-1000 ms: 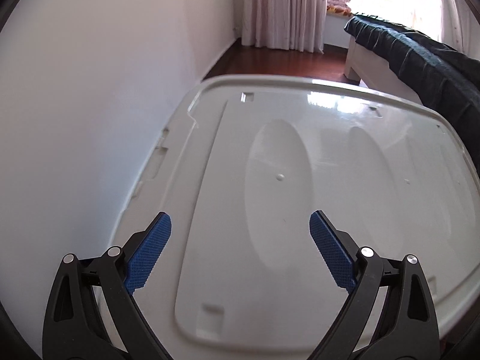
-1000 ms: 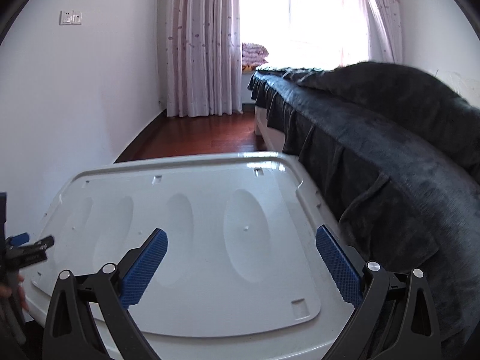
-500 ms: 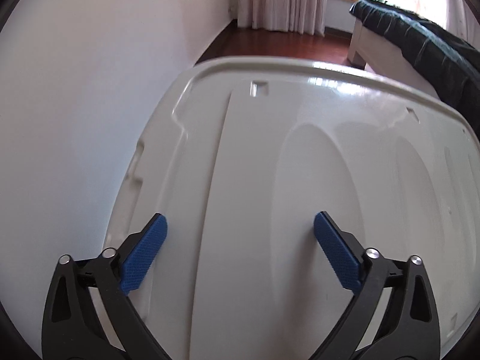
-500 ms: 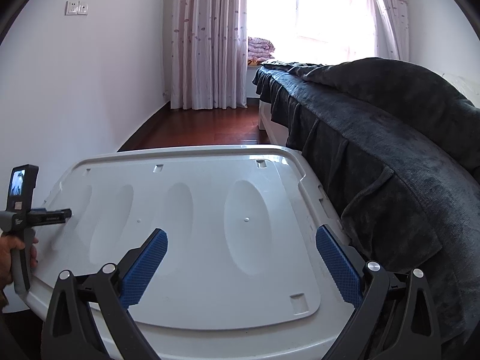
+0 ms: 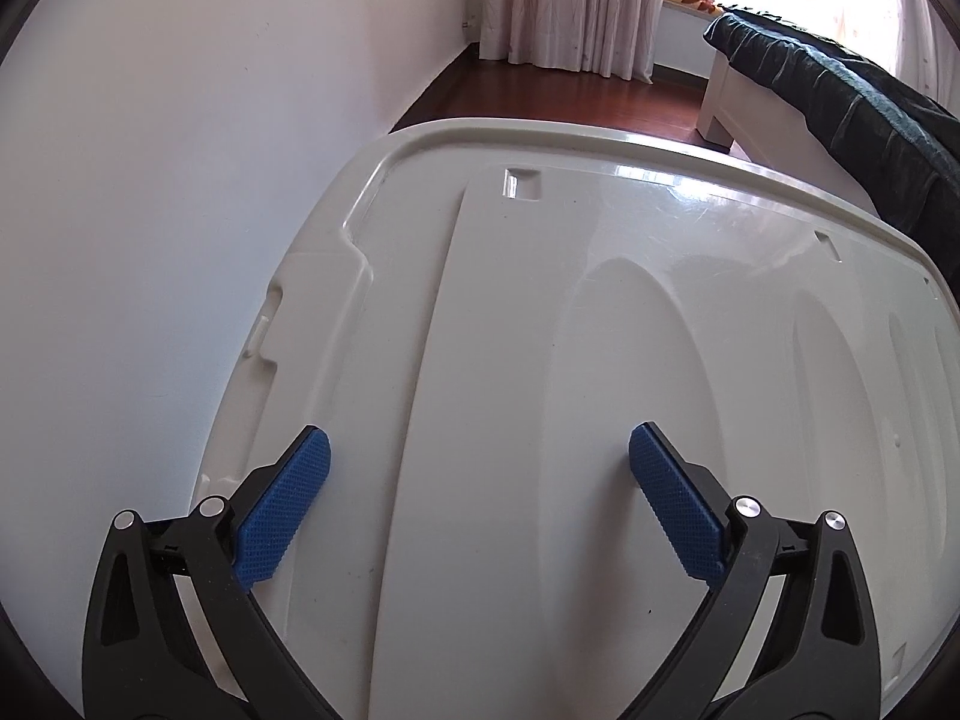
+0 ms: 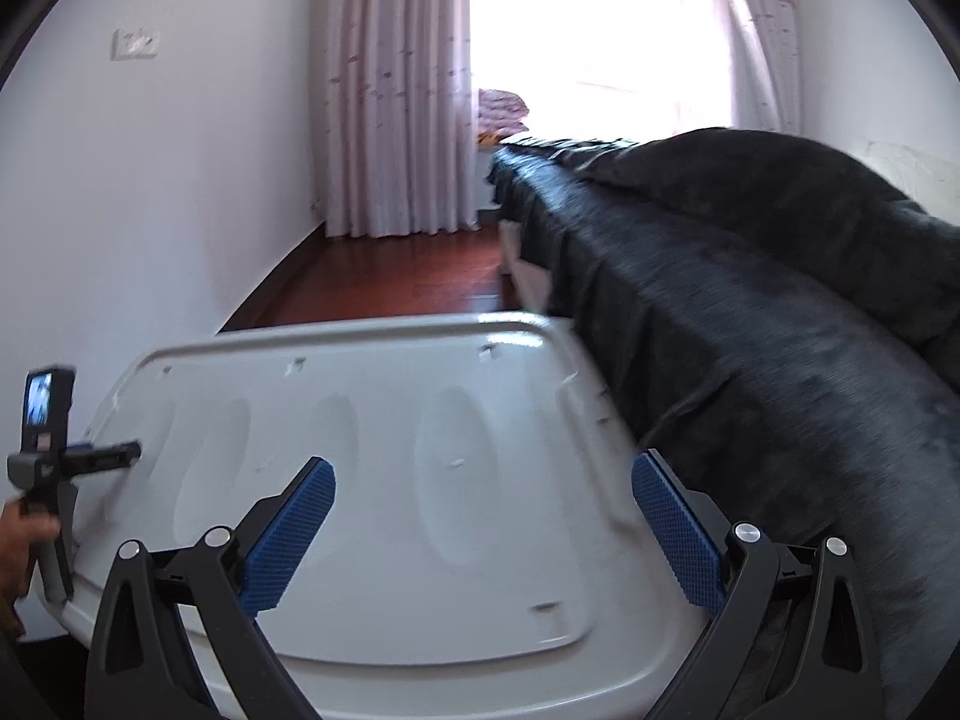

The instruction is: Collect trash

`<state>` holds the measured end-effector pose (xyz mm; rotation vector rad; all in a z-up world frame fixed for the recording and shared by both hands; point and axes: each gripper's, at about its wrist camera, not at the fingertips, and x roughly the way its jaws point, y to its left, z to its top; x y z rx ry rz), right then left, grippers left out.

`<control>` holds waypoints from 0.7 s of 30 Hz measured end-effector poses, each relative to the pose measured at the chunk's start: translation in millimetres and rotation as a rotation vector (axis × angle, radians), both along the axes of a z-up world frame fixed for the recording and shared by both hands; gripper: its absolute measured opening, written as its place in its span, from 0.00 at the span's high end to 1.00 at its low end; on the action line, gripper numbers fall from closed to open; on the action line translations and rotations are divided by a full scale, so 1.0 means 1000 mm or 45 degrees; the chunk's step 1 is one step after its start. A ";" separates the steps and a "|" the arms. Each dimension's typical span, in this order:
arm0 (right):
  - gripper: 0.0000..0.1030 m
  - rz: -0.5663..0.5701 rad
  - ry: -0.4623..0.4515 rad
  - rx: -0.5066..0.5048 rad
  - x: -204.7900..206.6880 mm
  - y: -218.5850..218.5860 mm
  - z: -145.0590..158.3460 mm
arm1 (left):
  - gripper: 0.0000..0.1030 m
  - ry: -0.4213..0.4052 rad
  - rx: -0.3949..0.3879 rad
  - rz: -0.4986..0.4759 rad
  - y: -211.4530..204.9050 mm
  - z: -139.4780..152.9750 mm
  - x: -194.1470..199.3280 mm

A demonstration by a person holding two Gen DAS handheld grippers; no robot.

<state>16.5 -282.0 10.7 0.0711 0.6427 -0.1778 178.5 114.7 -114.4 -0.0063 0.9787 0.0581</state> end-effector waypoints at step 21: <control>0.05 -0.702 0.294 0.123 -0.089 -0.358 0.019 | 0.06 0.000 -0.001 0.000 0.001 0.000 -0.001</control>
